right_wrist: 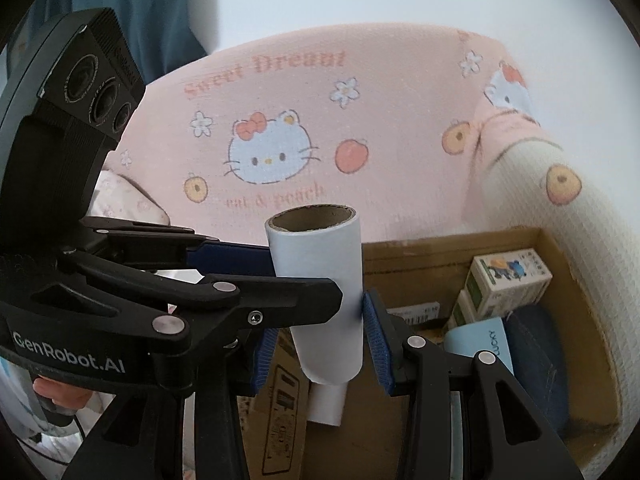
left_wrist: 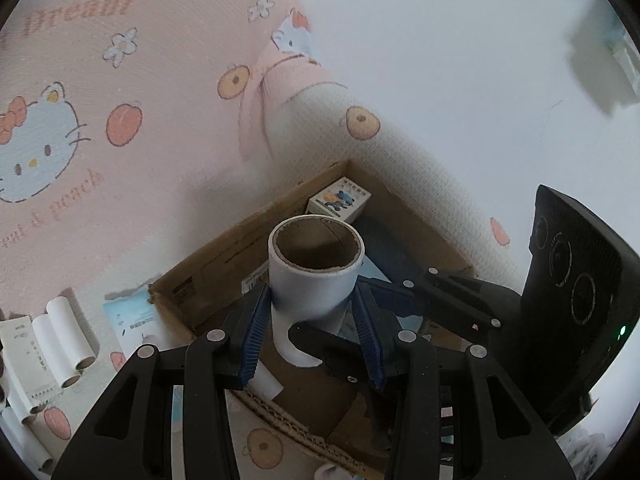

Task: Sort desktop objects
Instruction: 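Lift the tube with the left gripper and carry it over the box, then lower the tube into the box and open the left gripper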

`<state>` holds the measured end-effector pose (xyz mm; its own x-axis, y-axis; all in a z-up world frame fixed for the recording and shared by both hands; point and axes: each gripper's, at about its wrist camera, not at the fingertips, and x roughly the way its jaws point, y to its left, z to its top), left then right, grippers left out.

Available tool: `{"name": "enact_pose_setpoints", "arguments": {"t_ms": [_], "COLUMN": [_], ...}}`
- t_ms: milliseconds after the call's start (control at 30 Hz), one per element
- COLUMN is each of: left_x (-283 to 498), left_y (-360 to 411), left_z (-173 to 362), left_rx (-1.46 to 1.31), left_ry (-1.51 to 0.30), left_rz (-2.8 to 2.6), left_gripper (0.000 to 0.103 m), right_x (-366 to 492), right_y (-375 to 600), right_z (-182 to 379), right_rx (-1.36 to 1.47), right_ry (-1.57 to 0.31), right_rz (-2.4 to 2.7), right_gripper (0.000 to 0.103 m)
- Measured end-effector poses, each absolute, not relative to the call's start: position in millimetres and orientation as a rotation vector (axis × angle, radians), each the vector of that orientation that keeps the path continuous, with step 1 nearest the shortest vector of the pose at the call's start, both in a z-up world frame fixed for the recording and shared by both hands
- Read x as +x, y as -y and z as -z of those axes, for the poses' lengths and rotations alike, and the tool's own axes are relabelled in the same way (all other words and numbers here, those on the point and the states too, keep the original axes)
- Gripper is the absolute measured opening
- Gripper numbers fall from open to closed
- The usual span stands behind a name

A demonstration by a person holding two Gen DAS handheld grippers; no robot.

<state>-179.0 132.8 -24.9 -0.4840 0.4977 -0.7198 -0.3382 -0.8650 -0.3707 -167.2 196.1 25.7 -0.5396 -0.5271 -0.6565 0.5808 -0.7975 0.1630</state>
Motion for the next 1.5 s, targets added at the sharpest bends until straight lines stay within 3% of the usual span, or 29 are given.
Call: {"name": "enact_pose_setpoints", "arguments": {"t_ms": [533,800,1100,1167,1200,1233,1333,1500], "left_x": [-207,-226,-233,-232,-231,-231,-230,-230], "left_y": [-142,-142,-139,-138,-138,-139,-139,-139], "left_z": [59,75,82,86,89,91,95,96], "left_rx": [-1.397,-1.525,-1.549,-1.553,-1.562,-1.567,-1.559,-1.546], "left_ry": [0.341,0.318,0.243,0.231,0.206,0.193,0.158,0.155], "left_rz": [-2.237,-2.184,-2.228,-2.224,-2.228,-2.228,-2.241,-2.242], "left_gripper": [0.047,0.047,0.047,0.036,0.024,0.021,0.013,0.010], "right_x": [-196,-203,-226,-228,-229,-231,-234,-244], "right_y": [-214,-206,-211,-209,-207,-206,-197,-185], "right_z": [10,25,57,63,66,68,77,95], "right_rx": [1.242,1.346,1.534,1.568,1.585,1.604,1.655,1.761], "right_ry": [0.064,0.050,0.223,0.226,0.221,0.212,0.159,0.098], "right_rz": [2.166,2.107,1.964,1.937,1.932,1.926,1.911,1.881], "right_gripper": [0.038,0.038,0.038,0.038,0.038,0.038,0.038,0.037]}}
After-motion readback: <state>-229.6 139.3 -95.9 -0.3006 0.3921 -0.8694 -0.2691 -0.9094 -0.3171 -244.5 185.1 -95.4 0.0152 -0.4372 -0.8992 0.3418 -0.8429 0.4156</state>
